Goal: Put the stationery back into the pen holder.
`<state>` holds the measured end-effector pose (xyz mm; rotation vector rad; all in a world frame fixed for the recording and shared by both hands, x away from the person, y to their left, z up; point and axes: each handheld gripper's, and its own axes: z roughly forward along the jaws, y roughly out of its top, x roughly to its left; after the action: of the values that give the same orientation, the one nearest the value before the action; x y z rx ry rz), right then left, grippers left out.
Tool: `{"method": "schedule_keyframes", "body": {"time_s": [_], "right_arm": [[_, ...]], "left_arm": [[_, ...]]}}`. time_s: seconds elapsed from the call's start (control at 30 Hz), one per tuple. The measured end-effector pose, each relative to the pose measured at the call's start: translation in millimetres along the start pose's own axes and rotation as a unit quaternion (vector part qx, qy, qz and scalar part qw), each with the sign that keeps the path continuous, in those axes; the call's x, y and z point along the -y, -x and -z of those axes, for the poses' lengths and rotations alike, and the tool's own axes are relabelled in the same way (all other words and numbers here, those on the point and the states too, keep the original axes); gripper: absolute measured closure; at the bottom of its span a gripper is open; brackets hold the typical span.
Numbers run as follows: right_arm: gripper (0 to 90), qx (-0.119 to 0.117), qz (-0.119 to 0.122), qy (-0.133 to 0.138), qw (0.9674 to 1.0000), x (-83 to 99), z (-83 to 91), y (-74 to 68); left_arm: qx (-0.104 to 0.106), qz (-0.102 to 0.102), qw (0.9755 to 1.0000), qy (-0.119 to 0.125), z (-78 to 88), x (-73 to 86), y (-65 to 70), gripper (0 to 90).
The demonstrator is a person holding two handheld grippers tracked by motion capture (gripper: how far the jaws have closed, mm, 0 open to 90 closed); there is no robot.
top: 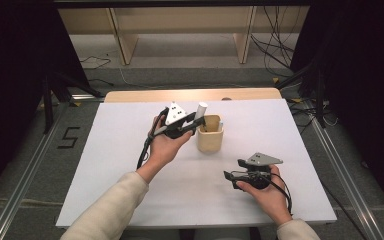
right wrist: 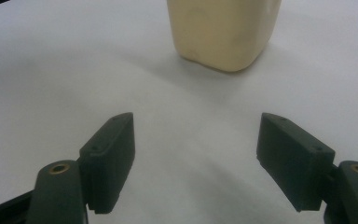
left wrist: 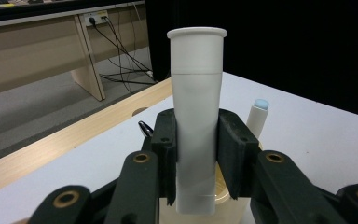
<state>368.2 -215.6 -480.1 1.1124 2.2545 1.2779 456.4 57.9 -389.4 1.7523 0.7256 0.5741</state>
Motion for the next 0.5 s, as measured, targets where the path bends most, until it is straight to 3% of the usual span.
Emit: {"method": "schedule_keyframes", "body": {"time_s": [0.5], "right_arm": [[28.7, 0.001, -0.001, 0.000, 1.0000, 0.0, 0.3, 0.2]], "left_arm": [[0.003, 0.000, 1.0000, 0.001, -6.0, -2.0, 3.0, 70.1]]}}
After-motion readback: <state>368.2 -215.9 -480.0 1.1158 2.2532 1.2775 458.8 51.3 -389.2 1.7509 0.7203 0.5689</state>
